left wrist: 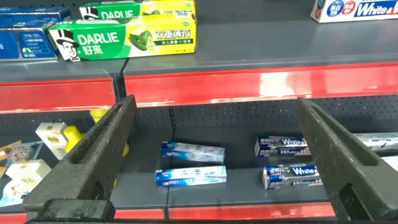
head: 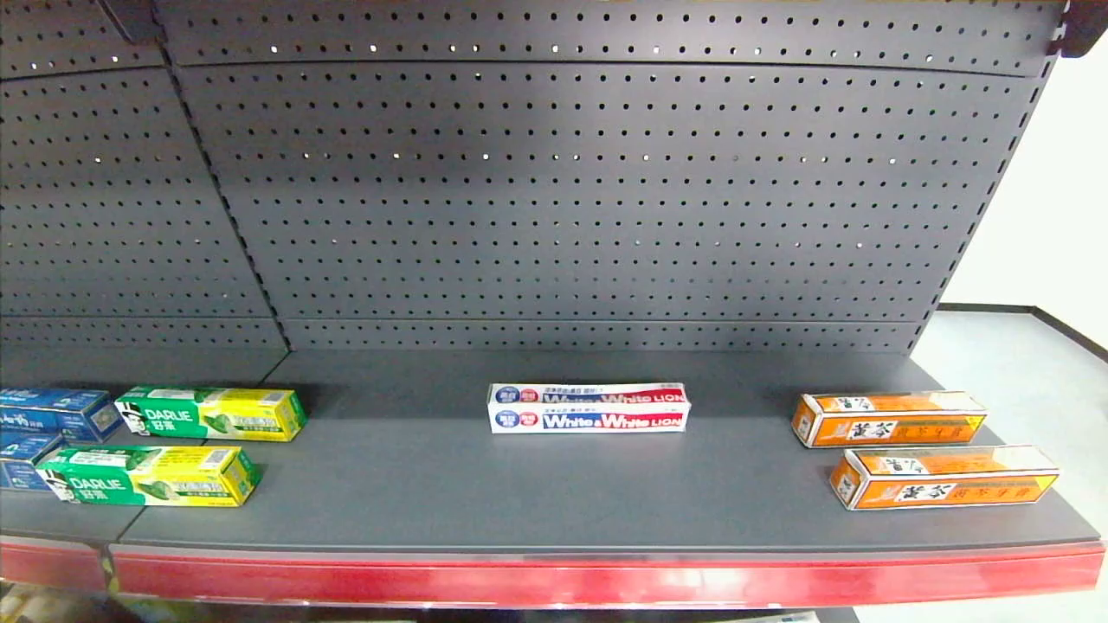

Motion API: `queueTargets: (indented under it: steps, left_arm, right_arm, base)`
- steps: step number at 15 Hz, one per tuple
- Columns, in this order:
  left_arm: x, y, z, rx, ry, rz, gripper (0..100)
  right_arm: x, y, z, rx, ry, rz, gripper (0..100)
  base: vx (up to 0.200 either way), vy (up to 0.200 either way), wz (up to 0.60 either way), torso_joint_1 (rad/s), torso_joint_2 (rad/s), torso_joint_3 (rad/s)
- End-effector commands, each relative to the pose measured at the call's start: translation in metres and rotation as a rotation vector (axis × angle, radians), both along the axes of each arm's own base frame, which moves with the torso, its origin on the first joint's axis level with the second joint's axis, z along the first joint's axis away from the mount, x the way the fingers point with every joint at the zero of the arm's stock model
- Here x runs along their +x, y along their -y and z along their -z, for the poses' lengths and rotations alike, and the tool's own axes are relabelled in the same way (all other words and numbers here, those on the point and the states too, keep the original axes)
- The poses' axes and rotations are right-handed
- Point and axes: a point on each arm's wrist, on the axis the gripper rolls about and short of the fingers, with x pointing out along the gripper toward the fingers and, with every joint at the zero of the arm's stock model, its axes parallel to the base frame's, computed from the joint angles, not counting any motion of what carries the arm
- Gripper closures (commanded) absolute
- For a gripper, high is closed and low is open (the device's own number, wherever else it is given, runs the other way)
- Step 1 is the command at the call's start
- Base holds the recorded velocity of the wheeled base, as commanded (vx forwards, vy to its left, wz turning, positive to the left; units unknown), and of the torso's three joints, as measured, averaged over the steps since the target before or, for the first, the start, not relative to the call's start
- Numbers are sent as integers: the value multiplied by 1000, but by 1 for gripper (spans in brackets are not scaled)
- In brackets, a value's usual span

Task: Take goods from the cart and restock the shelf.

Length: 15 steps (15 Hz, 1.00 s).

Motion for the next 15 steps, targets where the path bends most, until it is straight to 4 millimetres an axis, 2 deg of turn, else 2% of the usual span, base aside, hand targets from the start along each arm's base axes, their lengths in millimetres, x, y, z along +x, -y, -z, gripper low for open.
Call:
queueTargets:
  steps: [1,11,15]
  left_arm:
    - [0,0,0,0,0,0,0]
    - [0,0,0,0,0,-1,0]
    - [0,0,0,0,0,0,0]
  right_arm:
    - [0,0,0,-1,-1,-1,0]
    - [0,0,0,-1,-1,-1,0]
    - [0,0,0,-1,-1,-1,0]
  base:
    - [0,0,0,0,0,0]
    - [0,0,0,0,0,0]
    - [0,0,-600,0,4,2]
